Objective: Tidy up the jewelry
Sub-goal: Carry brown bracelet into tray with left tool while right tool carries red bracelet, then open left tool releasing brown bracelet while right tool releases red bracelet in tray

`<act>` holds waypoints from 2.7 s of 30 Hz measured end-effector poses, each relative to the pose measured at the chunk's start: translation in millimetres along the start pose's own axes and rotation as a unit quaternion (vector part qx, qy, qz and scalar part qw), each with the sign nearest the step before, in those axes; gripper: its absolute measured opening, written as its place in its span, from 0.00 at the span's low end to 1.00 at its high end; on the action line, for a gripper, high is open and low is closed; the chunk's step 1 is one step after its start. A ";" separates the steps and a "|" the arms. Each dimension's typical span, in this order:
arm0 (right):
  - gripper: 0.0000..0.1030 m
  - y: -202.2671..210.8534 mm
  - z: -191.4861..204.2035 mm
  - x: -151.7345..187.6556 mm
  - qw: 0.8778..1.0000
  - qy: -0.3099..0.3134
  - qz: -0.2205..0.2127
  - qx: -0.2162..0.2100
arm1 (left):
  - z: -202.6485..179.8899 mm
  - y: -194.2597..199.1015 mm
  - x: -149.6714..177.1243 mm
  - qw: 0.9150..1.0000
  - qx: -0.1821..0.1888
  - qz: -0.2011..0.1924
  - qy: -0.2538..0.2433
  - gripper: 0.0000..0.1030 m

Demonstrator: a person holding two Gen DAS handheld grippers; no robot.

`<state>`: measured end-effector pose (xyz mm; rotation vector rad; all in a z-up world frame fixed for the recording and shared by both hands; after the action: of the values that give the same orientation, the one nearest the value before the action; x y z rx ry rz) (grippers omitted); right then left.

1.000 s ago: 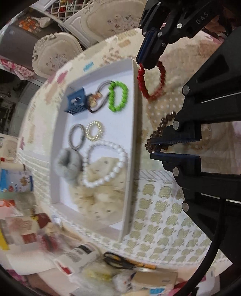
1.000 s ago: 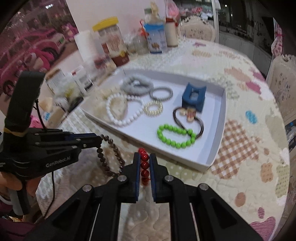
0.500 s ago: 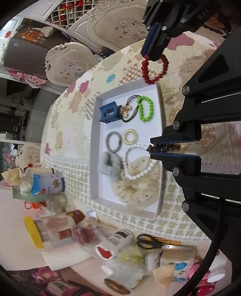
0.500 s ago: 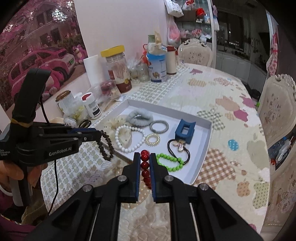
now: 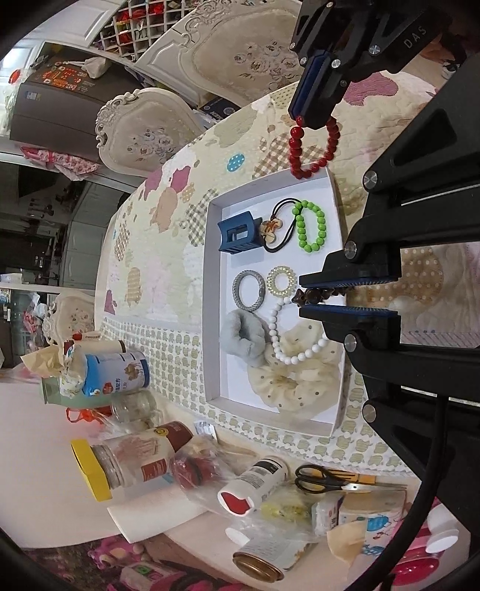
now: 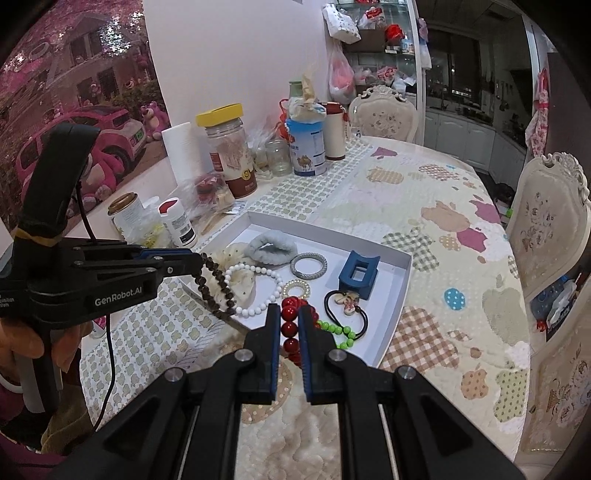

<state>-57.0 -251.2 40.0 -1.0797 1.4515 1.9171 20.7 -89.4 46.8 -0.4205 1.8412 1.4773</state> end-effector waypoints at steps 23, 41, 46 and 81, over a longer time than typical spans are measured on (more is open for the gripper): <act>0.09 -23.4 -14.8 -7.7 1.000 -0.002 0.016 0.002 | -8.6 -25.2 -13.3 1.000 -0.006 0.009 -0.007 0.00; 0.09 -65.9 -34.0 -5.9 0.999 -0.024 0.047 -0.004 | -16.9 -83.4 -8.5 0.999 0.004 0.047 0.017 0.00; 0.09 -83.0 -30.5 -9.6 0.998 -0.024 0.056 -0.023 | 5.4 -103.5 8.0 0.996 -0.011 0.075 0.043 0.00; 0.10 -181.6 -66.4 33.7 0.987 -0.070 0.140 0.024 | 36.1 -112.8 26.0 0.993 -0.067 0.081 0.061 0.14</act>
<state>84.3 -261.0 -95.8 -0.7350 1.6287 2.0891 88.4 -83.1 -53.7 -0.4422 1.9147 1.7275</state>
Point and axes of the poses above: each gripper's, at about its wrist camera, not at the fingertips, and y roughly against the way its jaws point, z to its left, x to its underside, the point moved 3 cm from there along -y, roughly the way its jaws point, and after that the axes turned 8 degrees about -z, right-handed, at the moved point
